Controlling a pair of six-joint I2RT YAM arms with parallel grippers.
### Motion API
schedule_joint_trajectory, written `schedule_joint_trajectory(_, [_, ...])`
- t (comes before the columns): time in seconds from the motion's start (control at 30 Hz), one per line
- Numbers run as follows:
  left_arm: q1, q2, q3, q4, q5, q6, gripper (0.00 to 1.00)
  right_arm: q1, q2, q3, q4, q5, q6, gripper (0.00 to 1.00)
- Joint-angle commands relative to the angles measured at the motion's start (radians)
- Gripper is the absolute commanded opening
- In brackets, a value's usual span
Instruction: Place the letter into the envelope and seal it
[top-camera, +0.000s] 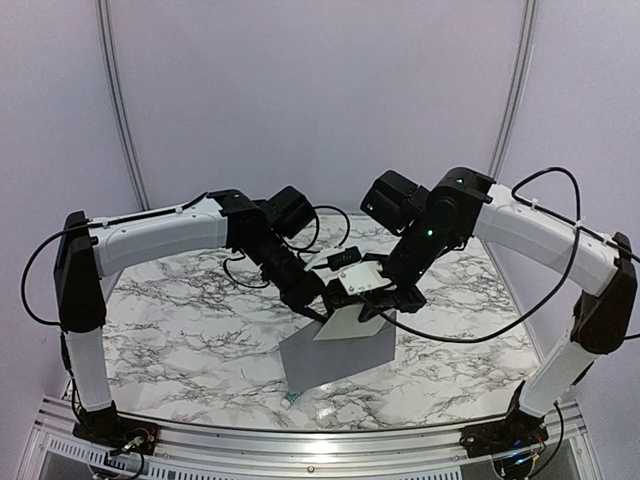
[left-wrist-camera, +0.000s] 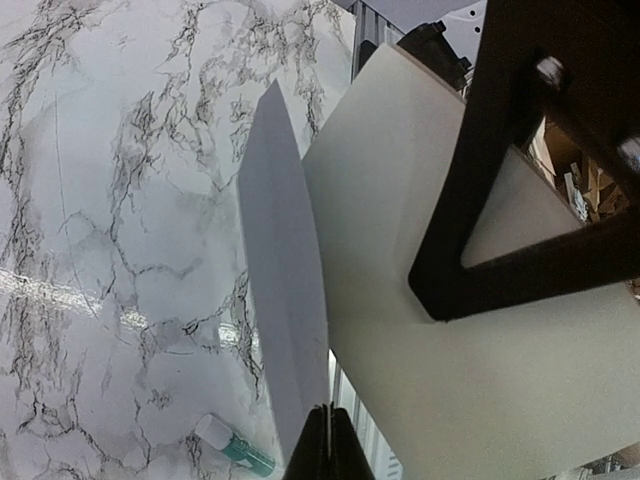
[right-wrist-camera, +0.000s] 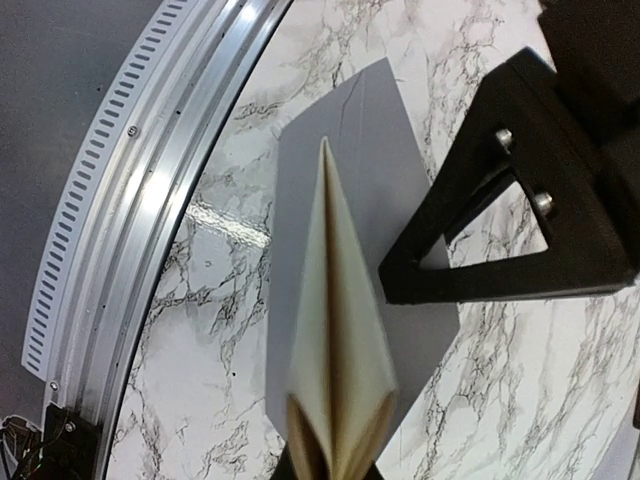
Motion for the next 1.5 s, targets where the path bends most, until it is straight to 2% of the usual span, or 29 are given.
schedule_joint_trajectory(0.0, [-0.005, 0.015, 0.029, -0.024, 0.038, -0.005, 0.00, 0.023, -0.014, -0.014, 0.023, 0.025, 0.000, 0.00])
schedule_joint_trajectory(0.3, [-0.005, 0.020, 0.024, -0.026, 0.047, -0.002, 0.00, 0.046, -0.025, -0.046, 0.050, 0.063, 0.004, 0.00])
schedule_joint_trajectory(0.9, [-0.005, 0.026, 0.025, -0.026, 0.043, 0.009, 0.00, 0.073, -0.077, -0.028, 0.162, 0.019, -0.011, 0.00])
schedule_joint_trajectory(1.47, [-0.005, 0.024, 0.030, -0.029, 0.077, 0.004, 0.00, 0.117, -0.106, -0.152, 0.270, 0.120, -0.022, 0.00])
